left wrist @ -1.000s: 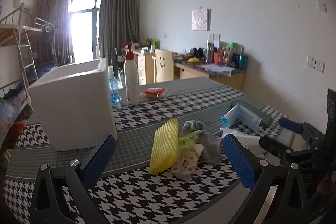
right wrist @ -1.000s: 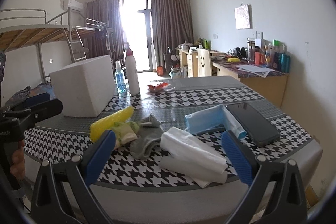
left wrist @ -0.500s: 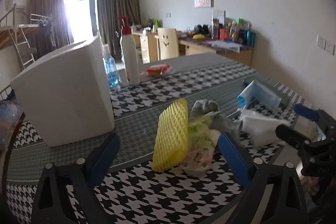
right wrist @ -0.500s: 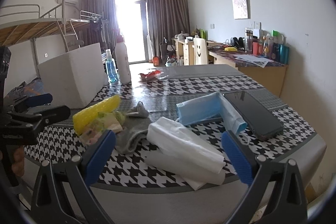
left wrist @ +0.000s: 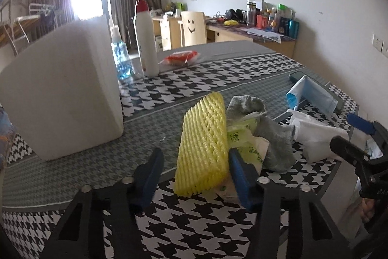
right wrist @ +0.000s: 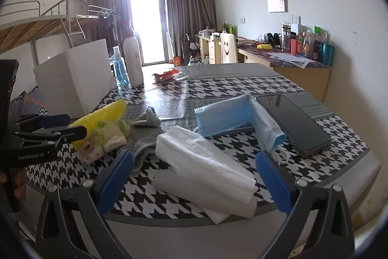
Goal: Organize soft objects
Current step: 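Move the left tool to the yellow foam net and close on it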
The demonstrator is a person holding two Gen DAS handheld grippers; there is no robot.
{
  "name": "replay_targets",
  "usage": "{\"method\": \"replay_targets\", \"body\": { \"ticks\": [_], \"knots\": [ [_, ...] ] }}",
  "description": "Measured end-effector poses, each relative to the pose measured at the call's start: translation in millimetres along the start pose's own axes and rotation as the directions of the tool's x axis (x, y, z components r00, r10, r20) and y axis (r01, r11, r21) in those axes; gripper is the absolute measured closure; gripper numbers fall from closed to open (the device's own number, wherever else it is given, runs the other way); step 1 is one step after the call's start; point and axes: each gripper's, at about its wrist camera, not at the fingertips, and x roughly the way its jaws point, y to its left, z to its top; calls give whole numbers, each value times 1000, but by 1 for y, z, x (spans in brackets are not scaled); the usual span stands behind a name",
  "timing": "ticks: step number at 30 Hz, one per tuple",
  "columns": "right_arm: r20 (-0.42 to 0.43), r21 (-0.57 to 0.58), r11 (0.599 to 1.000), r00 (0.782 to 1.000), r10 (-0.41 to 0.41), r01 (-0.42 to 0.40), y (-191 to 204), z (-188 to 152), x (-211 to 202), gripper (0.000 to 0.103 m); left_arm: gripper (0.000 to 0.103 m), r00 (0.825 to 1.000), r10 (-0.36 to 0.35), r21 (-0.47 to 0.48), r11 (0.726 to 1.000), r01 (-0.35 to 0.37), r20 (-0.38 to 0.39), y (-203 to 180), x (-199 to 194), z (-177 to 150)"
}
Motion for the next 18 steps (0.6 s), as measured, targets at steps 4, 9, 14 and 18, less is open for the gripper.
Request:
{"method": "replay_targets", "body": {
  "ticks": [4, 9, 14, 18],
  "knots": [
    [-23, 1, 1000, 1000, 18, -18, -3, -2, 4, 1, 66, 1000, -14, -15, 1000, 14, -11, 2, 5, 0],
    [-25, -18, 1000, 1000, 19, -19, -2, -4, 3, 2, 80, 998, -49, -17, 999, 48, -34, 0, 10, 1],
    [-36, -35, 999, 999, 13, -15, -4, -5, 4, 10, 89, 996, -80, -20, 997, 79, -44, 0, 12, 2],
    [-54, -36, 999, 999, 5, -7, -7, -6, 8, 17, 91, 995, -90, -19, 996, 89, -45, 0, 12, 2]
  ]
}}
